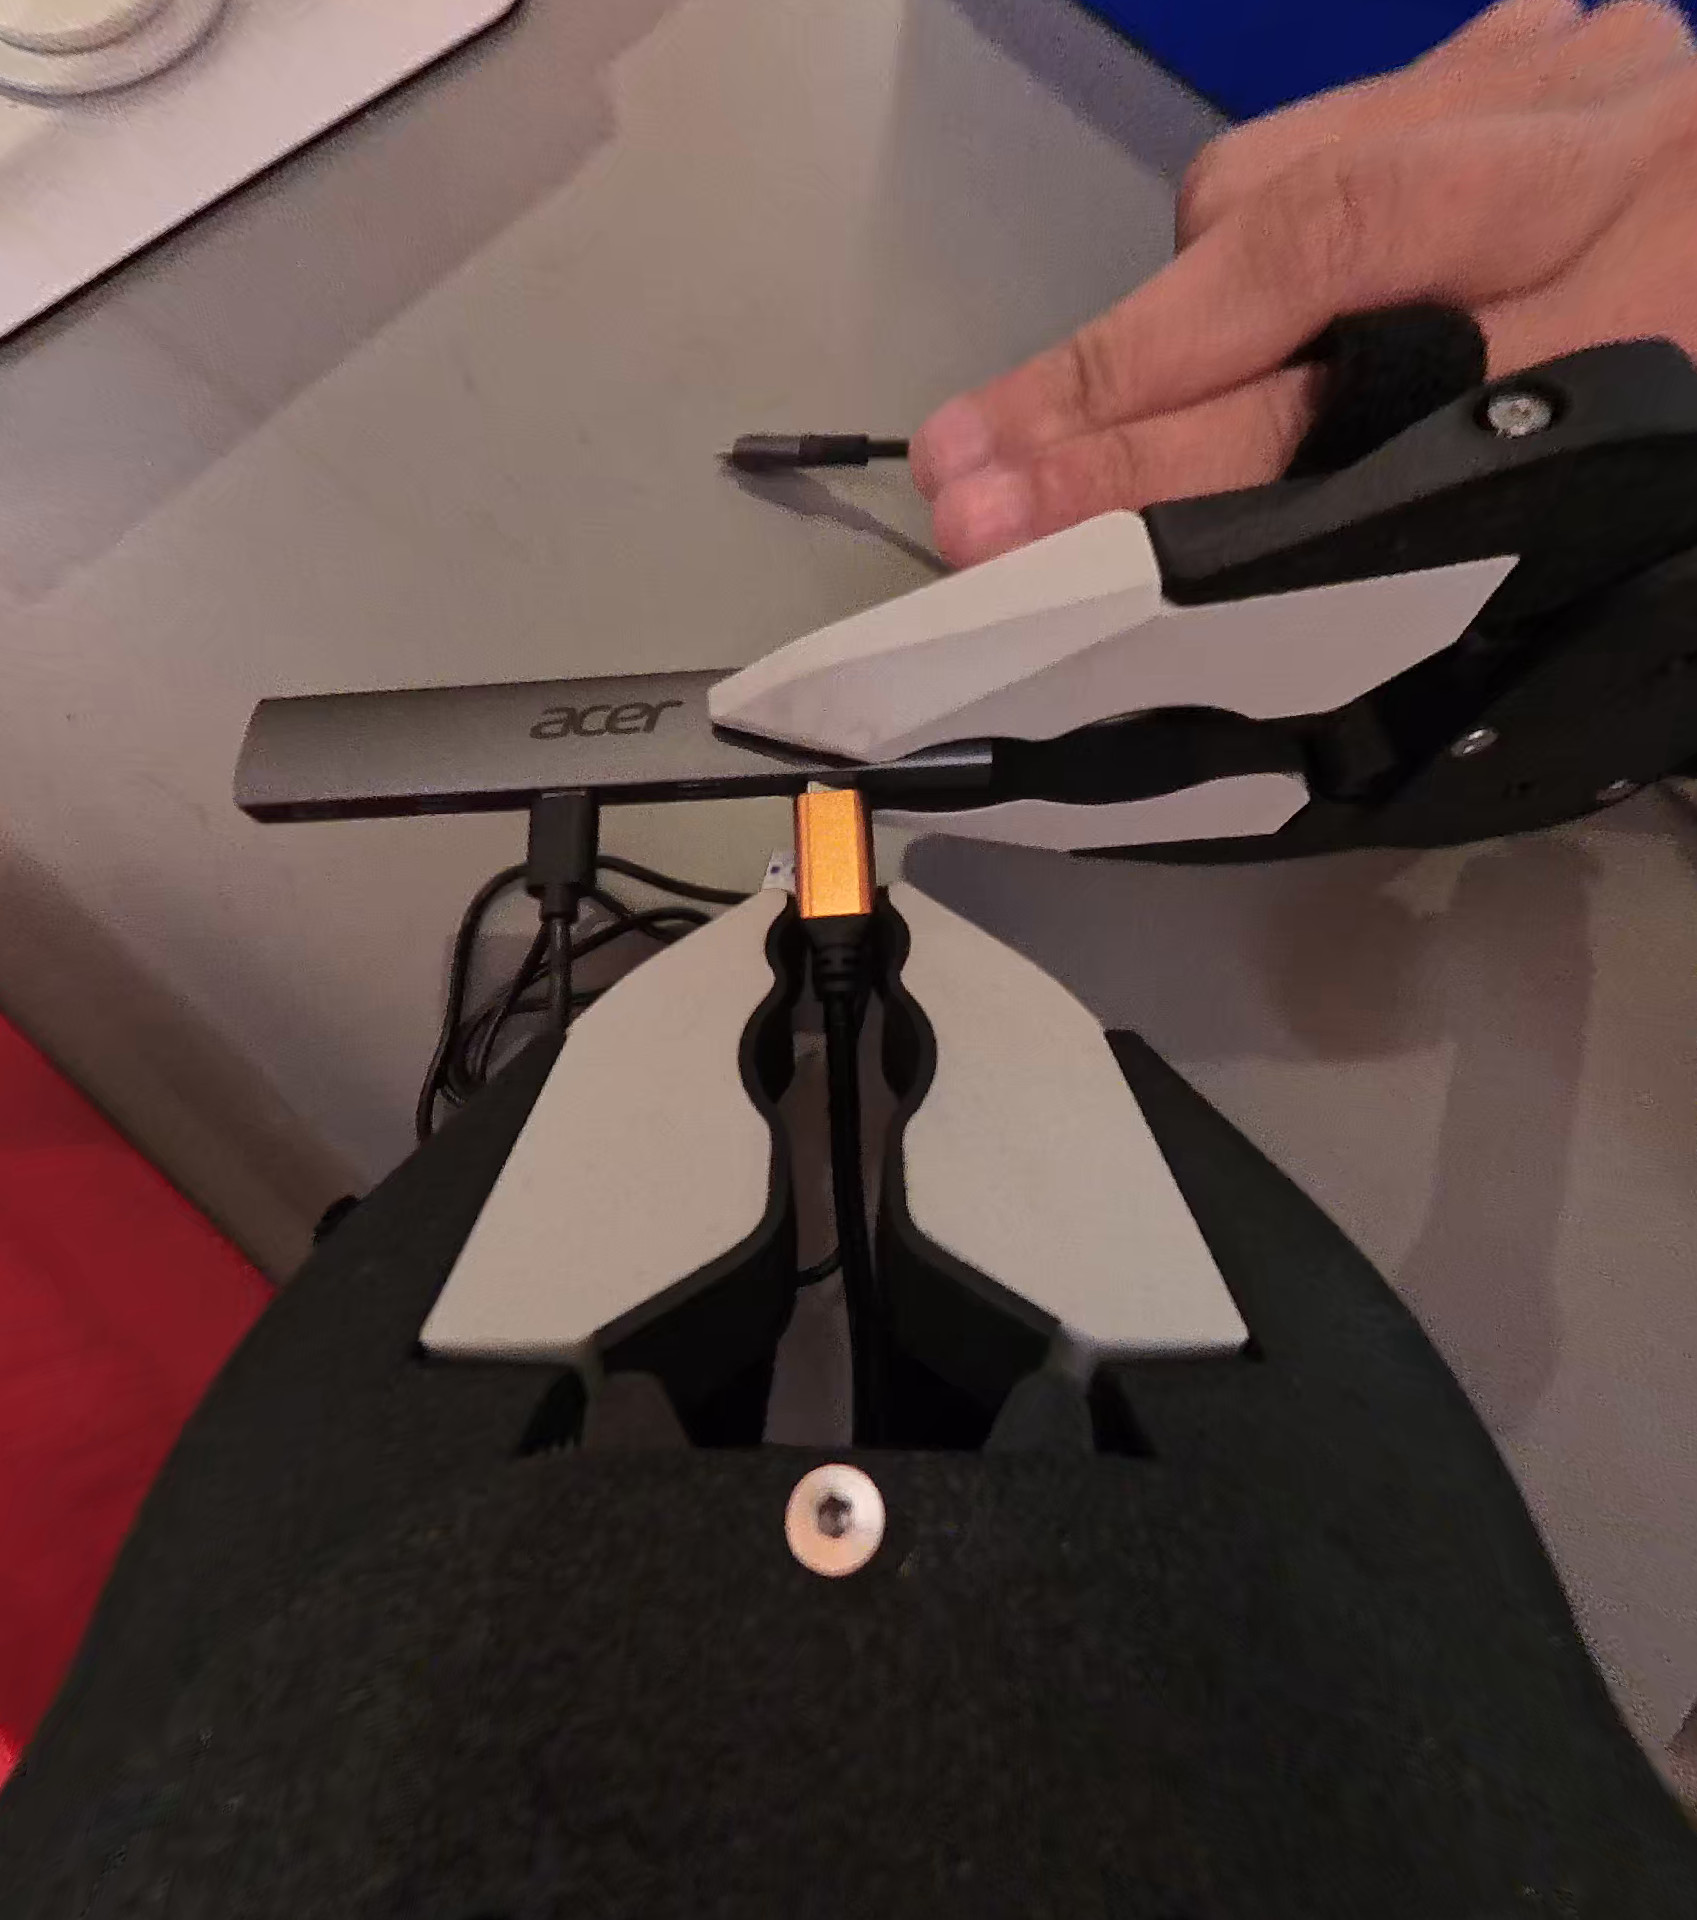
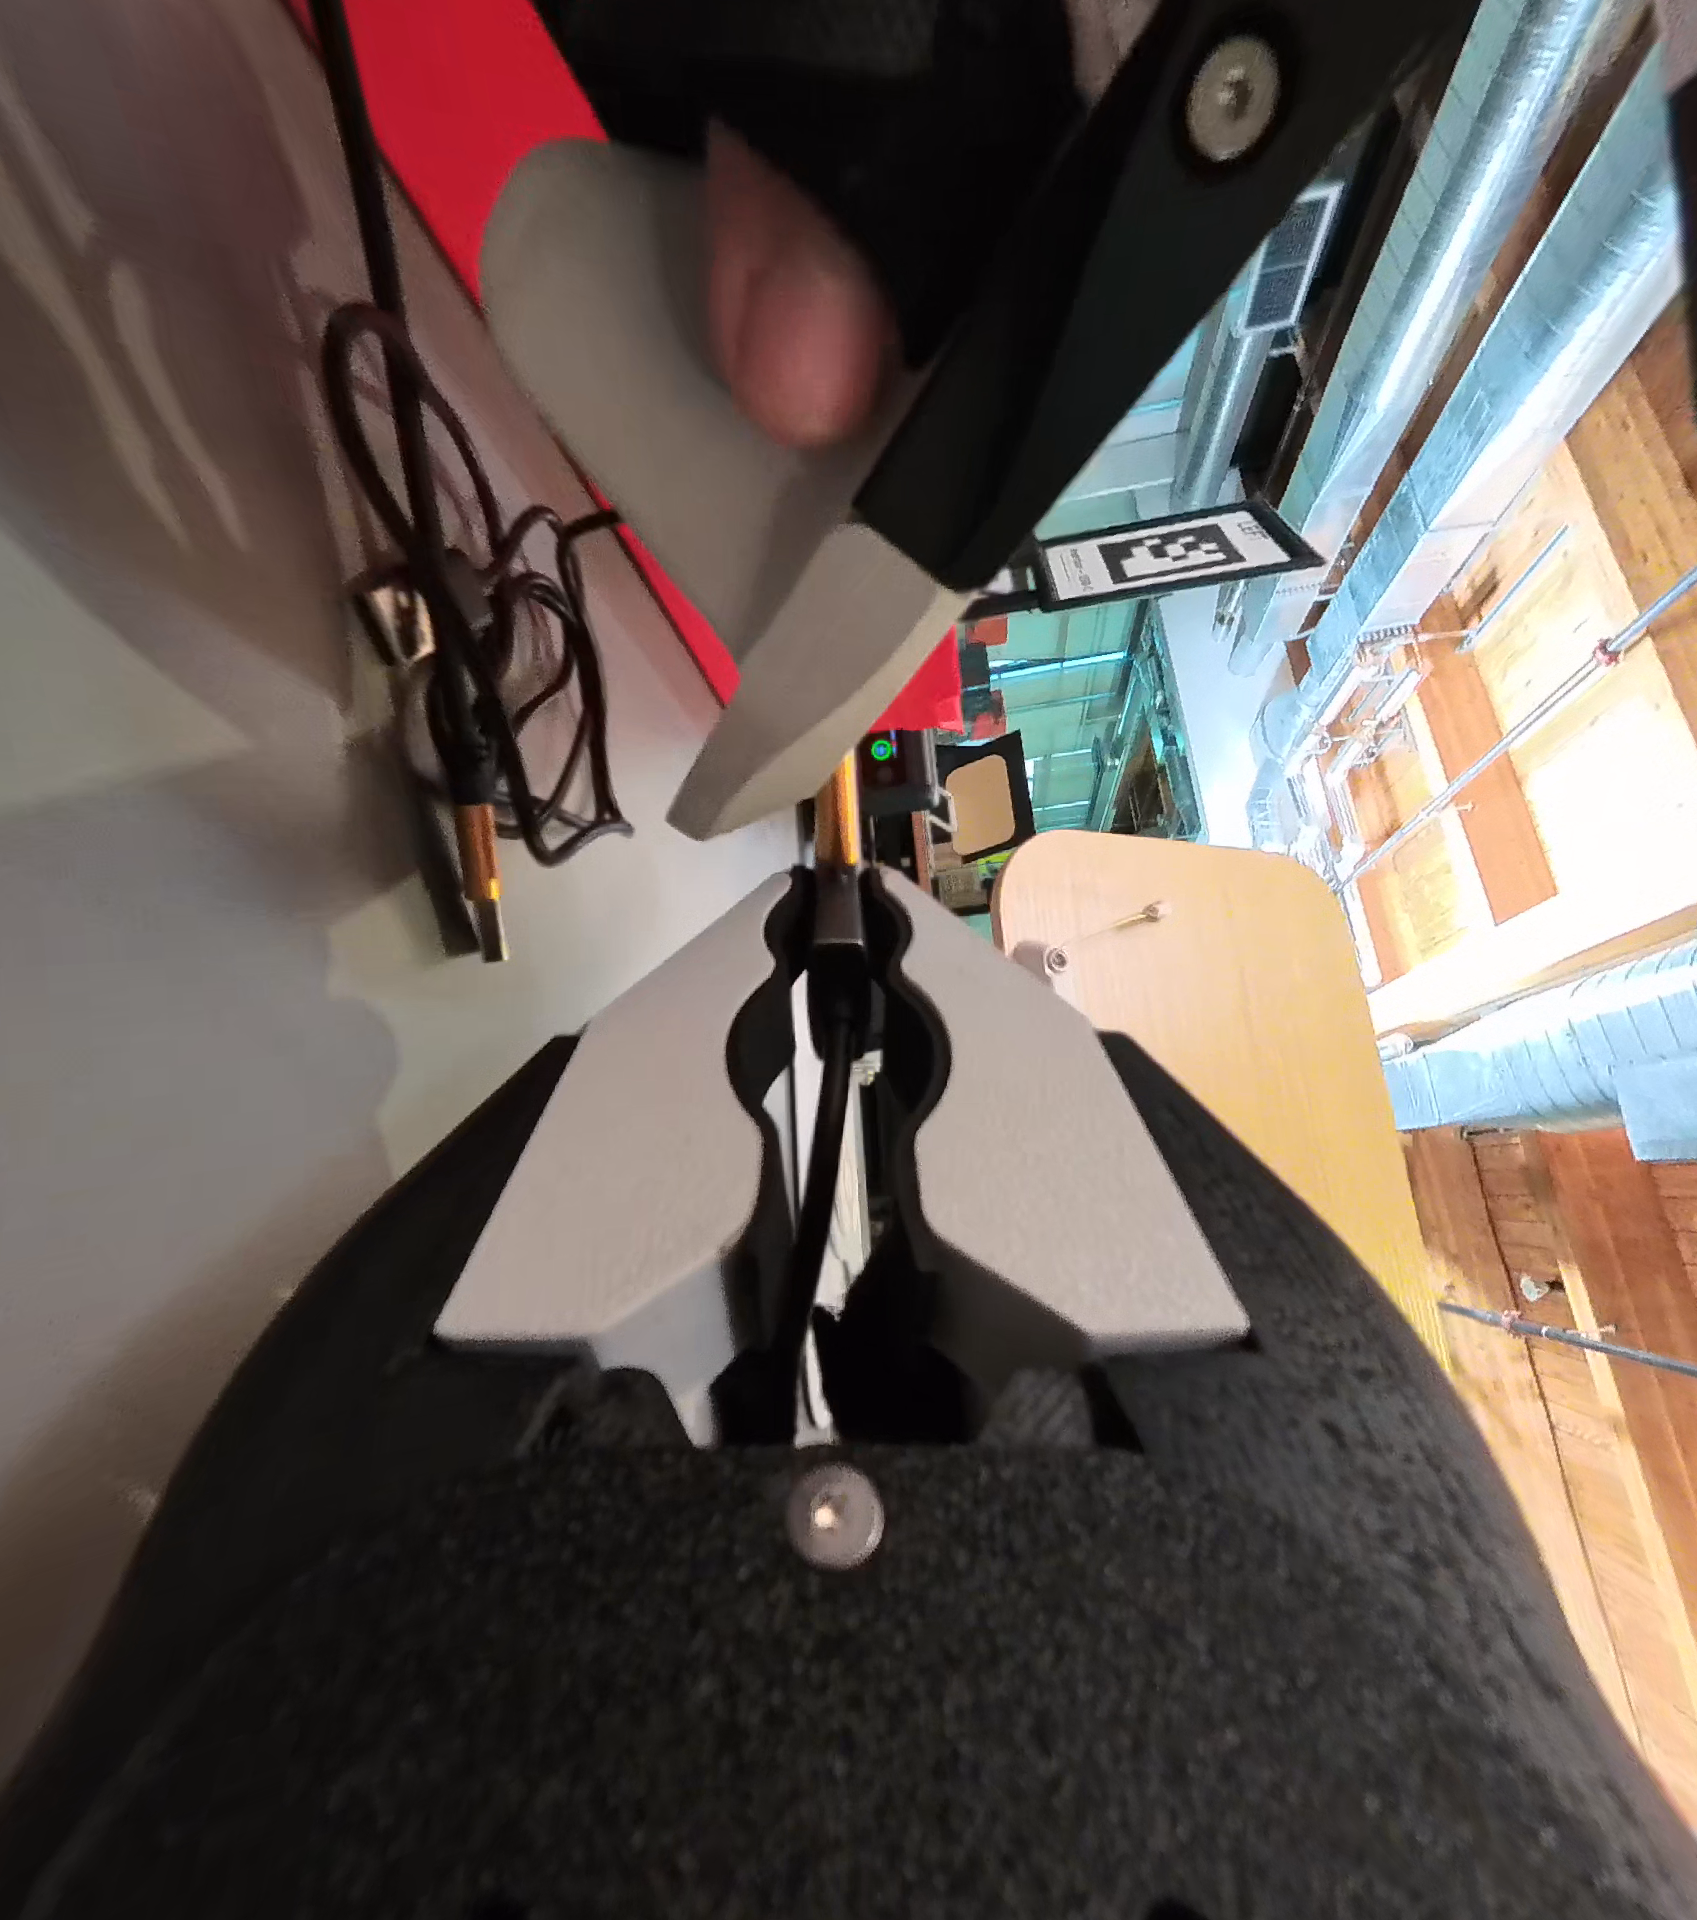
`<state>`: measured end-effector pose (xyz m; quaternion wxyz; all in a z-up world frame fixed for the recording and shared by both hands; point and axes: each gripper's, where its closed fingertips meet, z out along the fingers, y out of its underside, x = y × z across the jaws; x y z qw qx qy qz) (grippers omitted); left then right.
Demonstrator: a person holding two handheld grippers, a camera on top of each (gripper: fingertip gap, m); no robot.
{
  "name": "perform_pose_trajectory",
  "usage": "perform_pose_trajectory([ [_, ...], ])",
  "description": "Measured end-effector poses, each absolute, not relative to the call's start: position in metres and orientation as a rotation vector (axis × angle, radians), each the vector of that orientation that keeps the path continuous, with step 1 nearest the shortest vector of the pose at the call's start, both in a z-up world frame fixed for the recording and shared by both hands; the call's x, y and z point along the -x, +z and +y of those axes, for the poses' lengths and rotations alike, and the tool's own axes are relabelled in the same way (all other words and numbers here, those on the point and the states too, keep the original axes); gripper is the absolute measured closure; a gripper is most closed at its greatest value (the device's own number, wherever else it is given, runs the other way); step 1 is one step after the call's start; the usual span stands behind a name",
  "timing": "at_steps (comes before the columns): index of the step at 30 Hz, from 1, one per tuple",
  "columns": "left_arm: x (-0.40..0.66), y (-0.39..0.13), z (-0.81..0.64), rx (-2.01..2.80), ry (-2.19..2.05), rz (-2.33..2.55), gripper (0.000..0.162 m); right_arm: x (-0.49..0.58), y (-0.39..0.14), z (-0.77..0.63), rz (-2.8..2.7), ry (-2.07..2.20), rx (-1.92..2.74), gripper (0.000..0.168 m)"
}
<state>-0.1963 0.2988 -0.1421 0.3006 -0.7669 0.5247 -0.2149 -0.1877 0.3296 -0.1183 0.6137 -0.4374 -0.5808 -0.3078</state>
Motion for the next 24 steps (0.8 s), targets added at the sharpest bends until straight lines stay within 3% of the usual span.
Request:
perform_pose_trajectory([
  [1, 0.198, -0.144, 0.298, 2.038, -0.543, 1.416, 0.15, 0.189, -0.119, 0.329, -1.344, -0.708, 1.003, 0.16],
  [18, 0.193, -0.152, 0.303, 2.078, -0.542, 1.399, 0.151, 0.187, -0.13, 0.335, -1.355, -0.727, 1.081, 0.16],
  [24, 0.215, -0.098, 0.283, 1.996, -0.662, 1.228, 0.119, 0.174, -0.113, 0.34, -1.254, -0.659, 1.157, 0.16],
])
